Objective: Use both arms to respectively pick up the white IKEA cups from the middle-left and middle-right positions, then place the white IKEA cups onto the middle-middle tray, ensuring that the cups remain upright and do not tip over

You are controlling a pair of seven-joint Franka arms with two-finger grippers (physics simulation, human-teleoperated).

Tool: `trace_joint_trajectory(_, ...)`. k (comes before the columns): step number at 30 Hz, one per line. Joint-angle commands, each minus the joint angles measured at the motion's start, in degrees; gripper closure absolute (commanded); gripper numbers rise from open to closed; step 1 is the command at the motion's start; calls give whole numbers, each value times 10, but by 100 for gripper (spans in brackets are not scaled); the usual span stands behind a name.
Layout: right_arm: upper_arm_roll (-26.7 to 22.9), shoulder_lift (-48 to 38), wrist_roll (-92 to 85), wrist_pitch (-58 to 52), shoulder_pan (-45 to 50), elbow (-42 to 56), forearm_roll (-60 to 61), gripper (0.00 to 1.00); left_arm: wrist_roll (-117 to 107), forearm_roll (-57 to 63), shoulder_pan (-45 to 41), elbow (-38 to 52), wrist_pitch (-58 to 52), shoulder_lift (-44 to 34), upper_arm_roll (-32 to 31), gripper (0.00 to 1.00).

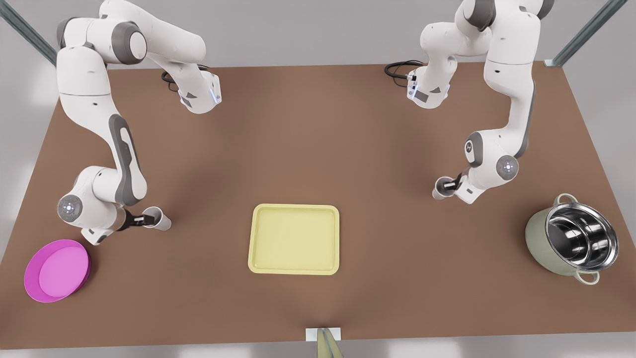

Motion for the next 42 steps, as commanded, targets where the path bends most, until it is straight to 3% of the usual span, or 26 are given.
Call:
trace_joint_trajectory(1, 1, 5, -32, 21, 0, 0, 5, 0, 5, -21, -1, 2, 2, -1, -7, 76)
trace_joint_trajectory(5, 1, 14, -33, 16, -1, 0, 7, 0, -21, -20, -41, 83, -58, 13, -24, 78)
trace_joint_trajectory(6, 1, 14, -34, 16, -1, 0, 7, 10, -114, -18, -63, 132, -65, 25, -48, 78)
trace_joint_trajectory(8, 1, 15, -43, 14, 0, 0, 7, 51, -275, -16, -125, 333, -177, 119, -54, 78)
trace_joint_trajectory(10, 1, 15, -53, 14, 3, 2, 6, 70, -426, 13, -172, 548, -246, 242, -58, 78)
trace_joint_trajectory(11, 1, 14, -54, 12, 4, 5, 6, 79, -450, 13, -182, 611, -245, 275, -61, 78)
trace_joint_trajectory(13, 5, 14, -54, 0, 4, 12, 6, 79, -494, 13, -192, 713, -186, 344, -63, 78)
trace_joint_trajectory(19, 15, 13, -62, -18, 4, 29, 6, 79, -546, 12, -252, 744, -126, 395, -63, 77)
trace_joint_trajectory(23, 63, 9, -69, -72, 4, 64, 59, 79, -560, 11, -266, 745, -127, 414, -76, 77)
trace_joint_trajectory(25, 115, 12, -64, -72, 7, 69, 88, 79, -559, 10, -265, 745, -127, 423, -83, 76)
trace_joint_trajectory(29, 126, 35, -39, -67, 81, 104, 145, 79, -559, 9, -264, 745, -127, 431, -92, 75)
trace_joint_trajectory(33, 124, 63, 125, -65, 192, 165, 117, 79, -560, 9, -261, 745, -127, 434, -94, 67)
trace_joint_trajectory(34, 124, 68, 144, -65, 207, 173, 112, 79, -560, 9, -260, 745, -128, 434, -94, 62)
trace_joint_trajectory(35, 124, 70, 164, -64, 218, 177, 112, 79, -561, 9, -260, 745, -130, 433, -94, 51)
trace_joint_trajectory(36, 124, 73, 166, -61, 226, 178, 113, 79, -571, 9, -260, 745, -141, 431, -94, 29)
trace_joint_trajectory(37, 123, 78, 175, -55, 235, 177, 112, 79, -577, 10, -260, 746, -156, 430, -94, 0)
trace_joint_trajectory(42, 121, 122, 206, -21, 250, 201, 98, 79, -574, 9, -244, 746, -273, 370, -92, 0)
